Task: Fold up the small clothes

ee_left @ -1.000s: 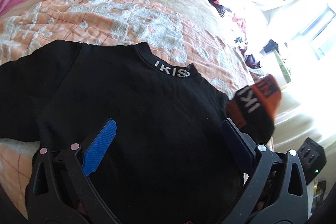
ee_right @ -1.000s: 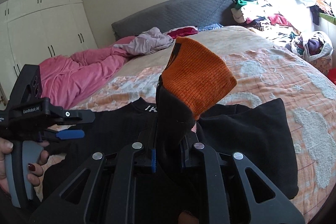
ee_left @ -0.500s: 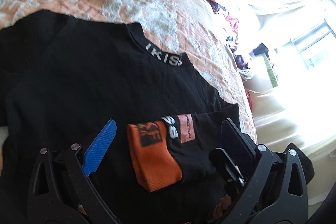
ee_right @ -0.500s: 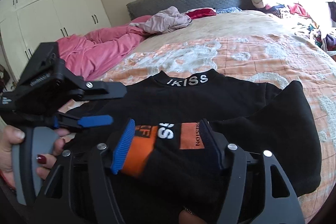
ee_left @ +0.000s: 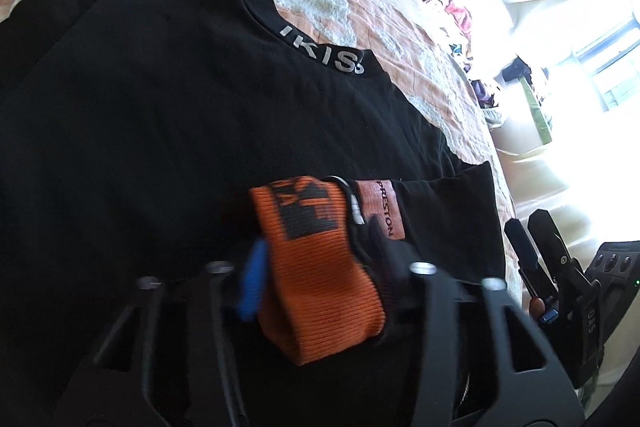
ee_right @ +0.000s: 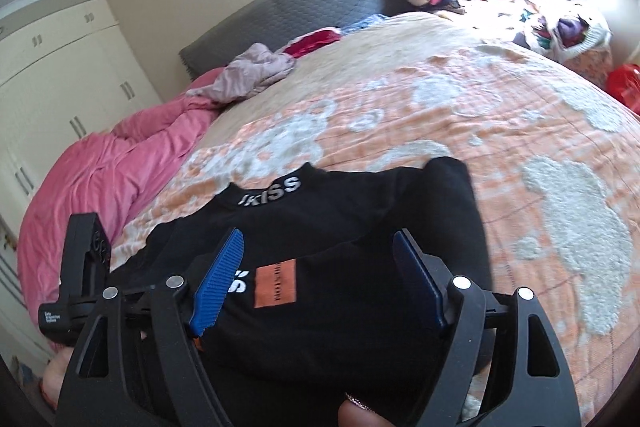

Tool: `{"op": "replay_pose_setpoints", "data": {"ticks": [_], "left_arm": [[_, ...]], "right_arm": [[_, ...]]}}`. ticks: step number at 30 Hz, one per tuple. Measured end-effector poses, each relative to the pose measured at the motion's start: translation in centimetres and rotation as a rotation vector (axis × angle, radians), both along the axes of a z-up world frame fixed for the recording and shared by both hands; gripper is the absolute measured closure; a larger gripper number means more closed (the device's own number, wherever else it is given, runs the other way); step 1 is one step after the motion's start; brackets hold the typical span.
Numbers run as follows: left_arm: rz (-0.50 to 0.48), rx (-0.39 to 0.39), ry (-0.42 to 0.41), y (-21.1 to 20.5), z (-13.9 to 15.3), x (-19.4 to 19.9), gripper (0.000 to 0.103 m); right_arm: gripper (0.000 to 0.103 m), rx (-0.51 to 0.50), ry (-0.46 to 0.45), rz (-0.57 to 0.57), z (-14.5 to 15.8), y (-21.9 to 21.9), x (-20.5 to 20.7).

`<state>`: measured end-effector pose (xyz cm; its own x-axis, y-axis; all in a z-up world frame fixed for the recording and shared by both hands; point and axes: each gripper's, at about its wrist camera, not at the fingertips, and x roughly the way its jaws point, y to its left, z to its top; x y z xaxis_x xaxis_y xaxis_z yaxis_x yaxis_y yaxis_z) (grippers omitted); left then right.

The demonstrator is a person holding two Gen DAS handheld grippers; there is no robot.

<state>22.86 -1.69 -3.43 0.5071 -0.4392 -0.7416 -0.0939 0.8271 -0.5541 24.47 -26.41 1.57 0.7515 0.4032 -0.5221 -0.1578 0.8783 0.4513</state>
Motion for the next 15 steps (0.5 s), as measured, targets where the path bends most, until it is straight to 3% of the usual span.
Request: {"op": "replay_pose_setpoints", "data": {"ticks": [3,8,15], "left_arm": [[-0.017,-0.013,-0.034,0.2,0.6,0.0,0.092],[-0.027,0.055,-0.136,0.4,3.6,-0.5,0.093],[0.058,0.121,-0.271,3.8,8.6,-2.2,0.094]], "right_arm": [[0.027,0.013,0.033,-0.052,-0.3,-1.6,0.2],[0.027,0.051,0.079,-0.12,-0.8,-3.8,0.5],[0.027,0.044,0.099,-0.174,-1.0,-5.0,0.5]]}}
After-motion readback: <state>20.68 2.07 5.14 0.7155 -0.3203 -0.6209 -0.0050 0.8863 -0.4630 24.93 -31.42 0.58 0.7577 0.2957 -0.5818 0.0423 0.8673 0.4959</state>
